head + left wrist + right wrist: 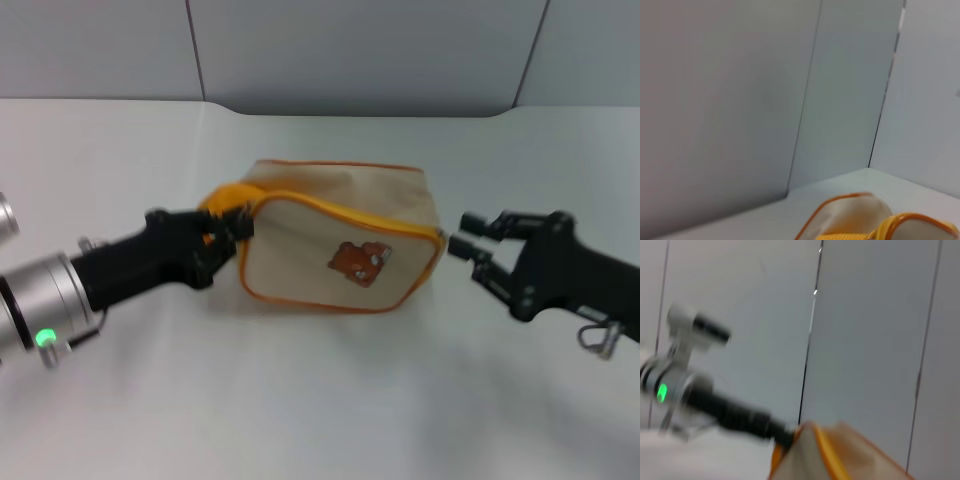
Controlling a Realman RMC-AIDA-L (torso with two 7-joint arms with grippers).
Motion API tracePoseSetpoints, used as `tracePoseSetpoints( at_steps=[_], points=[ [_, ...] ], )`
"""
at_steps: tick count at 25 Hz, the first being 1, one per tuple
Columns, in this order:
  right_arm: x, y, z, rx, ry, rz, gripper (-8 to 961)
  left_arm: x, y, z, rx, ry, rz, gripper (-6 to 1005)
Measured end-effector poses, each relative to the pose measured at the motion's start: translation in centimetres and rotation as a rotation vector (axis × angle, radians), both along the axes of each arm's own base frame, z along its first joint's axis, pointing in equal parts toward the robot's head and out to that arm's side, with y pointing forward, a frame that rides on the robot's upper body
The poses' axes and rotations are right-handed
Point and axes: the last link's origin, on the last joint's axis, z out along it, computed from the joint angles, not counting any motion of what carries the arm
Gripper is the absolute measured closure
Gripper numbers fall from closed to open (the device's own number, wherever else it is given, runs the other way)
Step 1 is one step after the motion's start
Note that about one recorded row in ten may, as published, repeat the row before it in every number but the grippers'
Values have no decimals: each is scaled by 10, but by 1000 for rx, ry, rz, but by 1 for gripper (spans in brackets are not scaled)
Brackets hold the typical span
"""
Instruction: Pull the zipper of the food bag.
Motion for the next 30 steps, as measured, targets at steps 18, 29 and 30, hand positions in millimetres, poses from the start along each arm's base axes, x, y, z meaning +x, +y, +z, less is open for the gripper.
tracePoseSetpoints(
  at_steps=[18,29,30],
  points=[
    [-12,-3,30,-145,189,-19,387,-18,-33,18,34,-128,12,728],
    [-17,-12,24,-431,49,33,186,-4,-58,36,-204,-54,-263,313],
    [-18,-12,23,-437,46,35,186,-4,-58,36,-213,-50,-264,291]
  ],
)
